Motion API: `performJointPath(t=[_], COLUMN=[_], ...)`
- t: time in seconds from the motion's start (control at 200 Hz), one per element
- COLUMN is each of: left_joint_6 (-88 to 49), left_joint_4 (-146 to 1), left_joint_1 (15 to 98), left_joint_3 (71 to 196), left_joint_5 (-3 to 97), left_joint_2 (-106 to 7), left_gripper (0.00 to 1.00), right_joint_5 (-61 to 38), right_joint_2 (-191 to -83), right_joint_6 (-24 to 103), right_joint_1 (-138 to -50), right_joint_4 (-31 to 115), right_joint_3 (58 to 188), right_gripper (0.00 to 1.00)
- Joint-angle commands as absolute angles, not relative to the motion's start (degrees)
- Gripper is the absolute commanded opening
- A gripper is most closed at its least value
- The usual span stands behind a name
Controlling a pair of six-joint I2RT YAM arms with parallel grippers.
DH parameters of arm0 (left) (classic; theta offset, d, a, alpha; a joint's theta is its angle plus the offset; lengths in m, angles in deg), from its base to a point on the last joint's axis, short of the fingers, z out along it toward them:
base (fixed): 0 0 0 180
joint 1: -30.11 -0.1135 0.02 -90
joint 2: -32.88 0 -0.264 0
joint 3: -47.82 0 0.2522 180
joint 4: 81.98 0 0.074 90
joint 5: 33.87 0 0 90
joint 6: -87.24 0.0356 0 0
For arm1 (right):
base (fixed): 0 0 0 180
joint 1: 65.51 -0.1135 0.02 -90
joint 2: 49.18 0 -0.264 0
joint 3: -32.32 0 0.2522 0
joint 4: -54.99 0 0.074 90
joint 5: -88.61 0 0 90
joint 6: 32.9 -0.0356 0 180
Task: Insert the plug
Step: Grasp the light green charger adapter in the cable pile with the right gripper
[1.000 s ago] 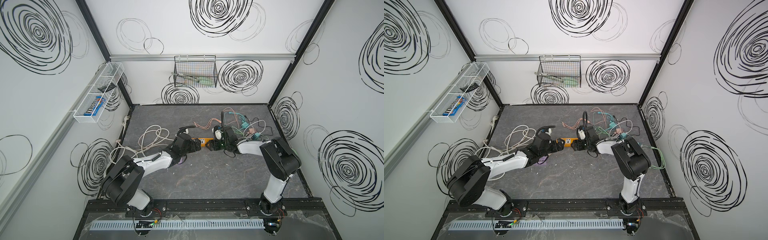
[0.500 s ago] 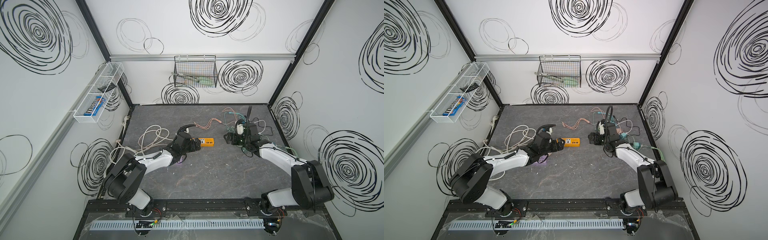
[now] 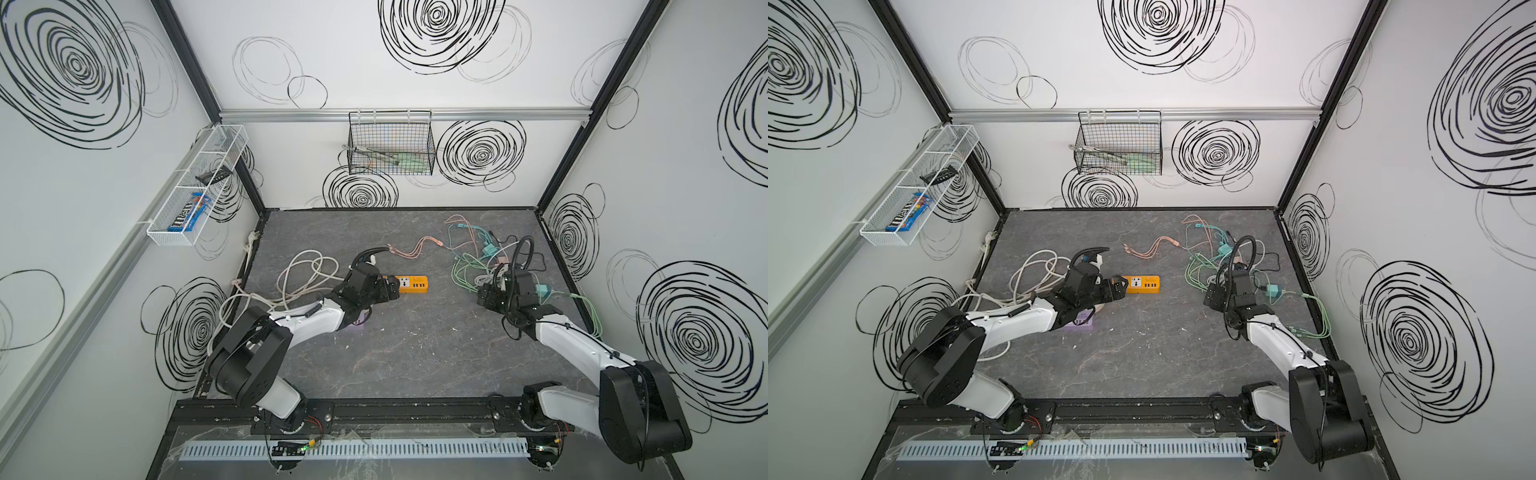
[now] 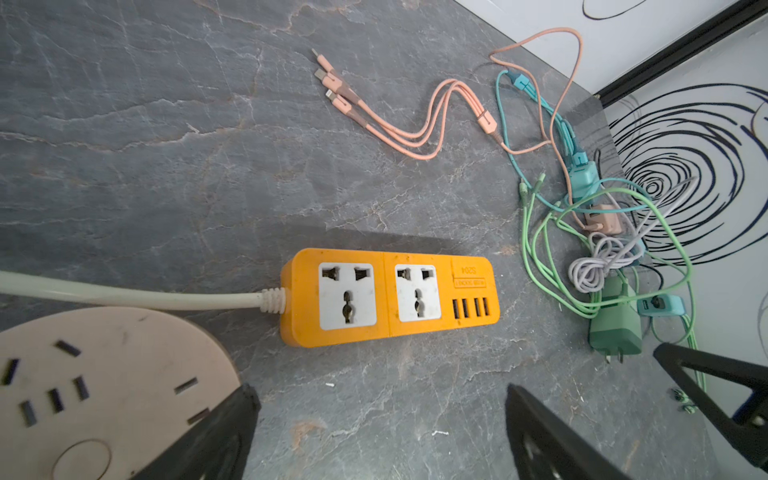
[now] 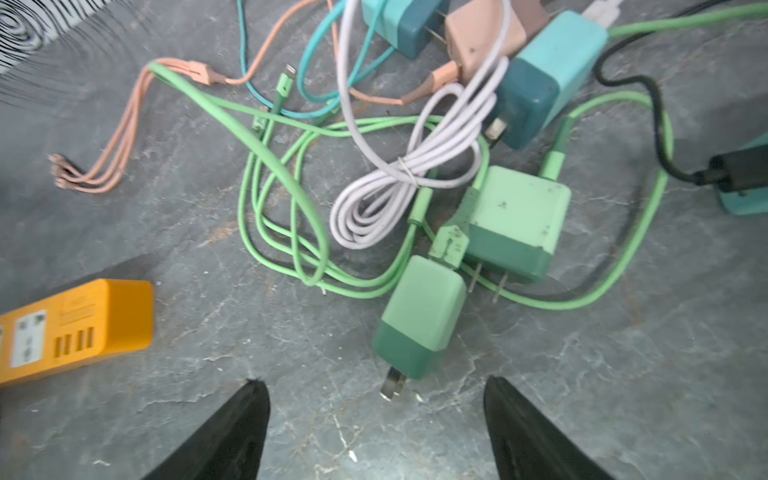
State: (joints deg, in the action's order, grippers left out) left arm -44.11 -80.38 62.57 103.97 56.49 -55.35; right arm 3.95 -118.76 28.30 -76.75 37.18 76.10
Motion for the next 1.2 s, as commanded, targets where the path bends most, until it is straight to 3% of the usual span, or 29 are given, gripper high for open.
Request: performJointPath(t=[0.0,0.415,0.53,0.976,1.191], left_joint_6=[-43.81,-43.5,-43.37,-43.1,-42.95], left_joint_4=[-82.11,-81.99,-81.75,-81.57,-81.84], left_joint_1=[62.01,60.91,60.53,60.42,60.41], left_joint_3=[103.33,103.98,104.28,104.05,104.01], left_joint_5=[55.42,54.19,53.79,53.89,53.1], left_joint_2=[-55.28,-56.24,-56.42,-55.76,-55.67], left_gripper=[0.96,0.96,0.96,0.96,0.96], right_joint_5=[7.99,10.32,11.76,15.39,17.46], right_joint_2=[-122.04,-134.35,-134.92,-118.44,-108.45], right_joint_6=[26.4,25.9,25.16,27.65,28.59], right_joint_1=[-76.66,-76.66,-76.71,-76.38,-76.14], right_joint_4=[36.57,37.85,37.46,33.42,28.3], right_joint_3=[77.13,83.46,83.83,78.34,80.97], right_gripper=[0.75,0.7,0.64,0.17,0.16])
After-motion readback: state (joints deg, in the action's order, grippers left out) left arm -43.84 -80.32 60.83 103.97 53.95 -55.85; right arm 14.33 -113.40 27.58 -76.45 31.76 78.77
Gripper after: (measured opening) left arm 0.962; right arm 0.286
